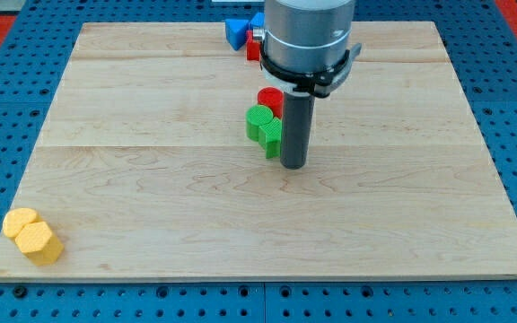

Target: Separate the yellow hexagon and the yellow heart

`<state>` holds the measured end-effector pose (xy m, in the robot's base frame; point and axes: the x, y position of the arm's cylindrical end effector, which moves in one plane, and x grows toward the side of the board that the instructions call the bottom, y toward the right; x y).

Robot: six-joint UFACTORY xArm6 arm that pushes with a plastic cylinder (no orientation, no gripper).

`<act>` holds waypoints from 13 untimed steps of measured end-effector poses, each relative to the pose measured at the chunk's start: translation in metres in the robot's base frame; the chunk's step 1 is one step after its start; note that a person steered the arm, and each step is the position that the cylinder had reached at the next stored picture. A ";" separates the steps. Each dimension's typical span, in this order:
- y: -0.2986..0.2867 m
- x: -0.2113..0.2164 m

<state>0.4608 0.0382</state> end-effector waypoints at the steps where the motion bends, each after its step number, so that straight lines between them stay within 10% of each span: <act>1: 0.000 -0.016; 5: -0.087 0.111; 9: -0.342 0.021; 13: -0.343 0.064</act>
<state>0.5244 -0.3049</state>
